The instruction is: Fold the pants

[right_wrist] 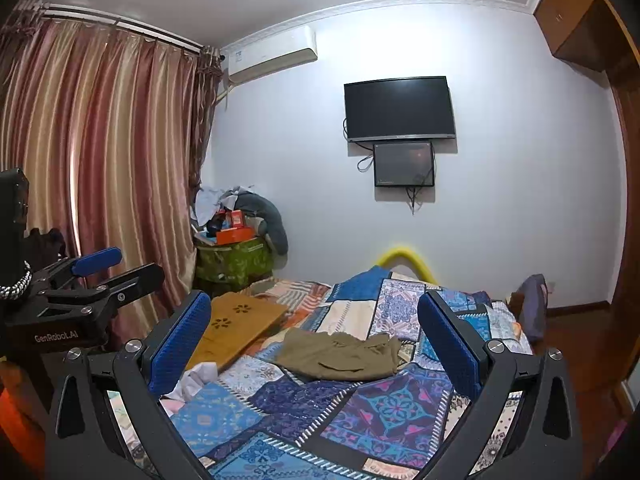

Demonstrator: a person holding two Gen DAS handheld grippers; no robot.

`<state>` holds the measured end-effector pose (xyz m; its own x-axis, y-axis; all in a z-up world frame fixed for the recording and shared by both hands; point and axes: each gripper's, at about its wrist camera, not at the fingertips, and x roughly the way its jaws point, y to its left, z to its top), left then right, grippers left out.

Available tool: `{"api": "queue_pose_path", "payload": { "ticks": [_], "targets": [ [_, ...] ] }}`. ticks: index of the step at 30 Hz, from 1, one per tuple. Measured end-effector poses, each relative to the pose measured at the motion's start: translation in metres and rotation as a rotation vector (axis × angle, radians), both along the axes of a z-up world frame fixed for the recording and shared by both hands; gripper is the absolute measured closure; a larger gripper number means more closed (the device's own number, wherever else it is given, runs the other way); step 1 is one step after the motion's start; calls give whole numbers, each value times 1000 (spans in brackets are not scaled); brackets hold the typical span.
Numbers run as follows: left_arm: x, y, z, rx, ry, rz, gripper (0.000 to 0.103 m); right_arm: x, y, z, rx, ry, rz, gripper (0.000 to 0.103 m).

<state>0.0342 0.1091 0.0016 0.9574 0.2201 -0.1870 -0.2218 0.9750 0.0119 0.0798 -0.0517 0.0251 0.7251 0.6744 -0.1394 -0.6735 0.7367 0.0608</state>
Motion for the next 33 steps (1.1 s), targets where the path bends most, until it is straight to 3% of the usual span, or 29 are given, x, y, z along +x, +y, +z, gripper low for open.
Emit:
{"api": "queue_pose_path", "payload": {
  "ticks": [33],
  "targets": [
    [6, 10, -5, -26, 16, -38, 0, 4, -4, 2, -5, 20, -11, 0]
  ]
}}
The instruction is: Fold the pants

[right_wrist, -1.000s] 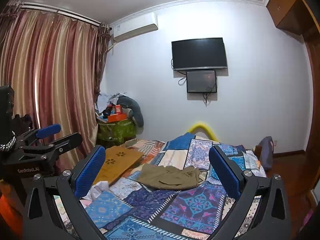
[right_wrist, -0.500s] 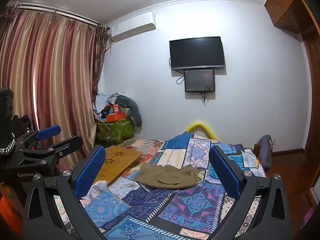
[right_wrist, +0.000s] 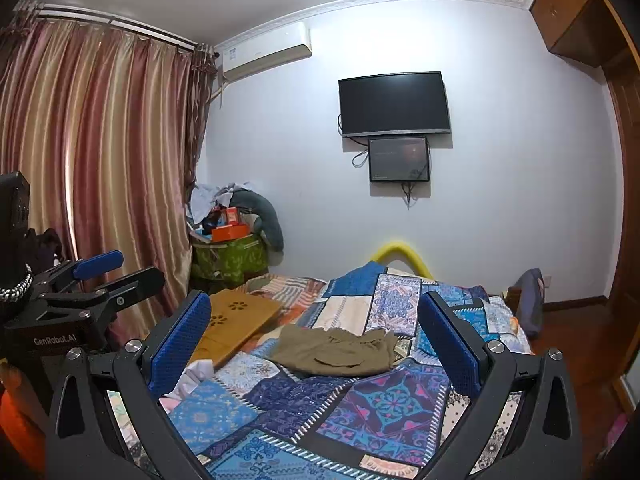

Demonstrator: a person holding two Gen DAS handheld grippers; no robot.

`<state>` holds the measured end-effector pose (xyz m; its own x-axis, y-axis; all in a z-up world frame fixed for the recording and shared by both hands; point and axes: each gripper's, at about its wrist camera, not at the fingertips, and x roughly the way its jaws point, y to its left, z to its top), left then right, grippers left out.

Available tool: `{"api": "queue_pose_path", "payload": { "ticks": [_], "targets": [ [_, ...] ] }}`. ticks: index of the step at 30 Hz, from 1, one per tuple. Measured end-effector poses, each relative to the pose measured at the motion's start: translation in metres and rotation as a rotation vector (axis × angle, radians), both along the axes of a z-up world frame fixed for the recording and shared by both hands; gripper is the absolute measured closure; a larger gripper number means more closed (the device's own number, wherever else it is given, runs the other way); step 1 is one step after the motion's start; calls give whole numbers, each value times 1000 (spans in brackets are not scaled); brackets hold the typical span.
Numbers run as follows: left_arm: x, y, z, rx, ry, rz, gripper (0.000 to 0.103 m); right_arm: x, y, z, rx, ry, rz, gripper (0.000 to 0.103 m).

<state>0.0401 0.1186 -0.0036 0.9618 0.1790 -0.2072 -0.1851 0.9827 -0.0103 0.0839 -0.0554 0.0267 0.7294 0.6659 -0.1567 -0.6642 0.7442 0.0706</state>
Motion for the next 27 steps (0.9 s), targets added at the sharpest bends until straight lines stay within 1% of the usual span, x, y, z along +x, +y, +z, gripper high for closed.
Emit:
{"api": "queue_pose_path", "payload": {
  "ticks": [8, 12, 27],
  "targets": [
    [1, 0, -2, -4, 6, -6, 0, 1, 0, -1, 3, 0, 0, 0],
    [4, 0, -4, -13, 28, -31, 0, 1, -1, -1, 6, 1, 0, 0],
    [9, 3, -10, -29, 50, -36, 0, 2, -1, -3, 7, 9, -1, 0]
  ]
}}
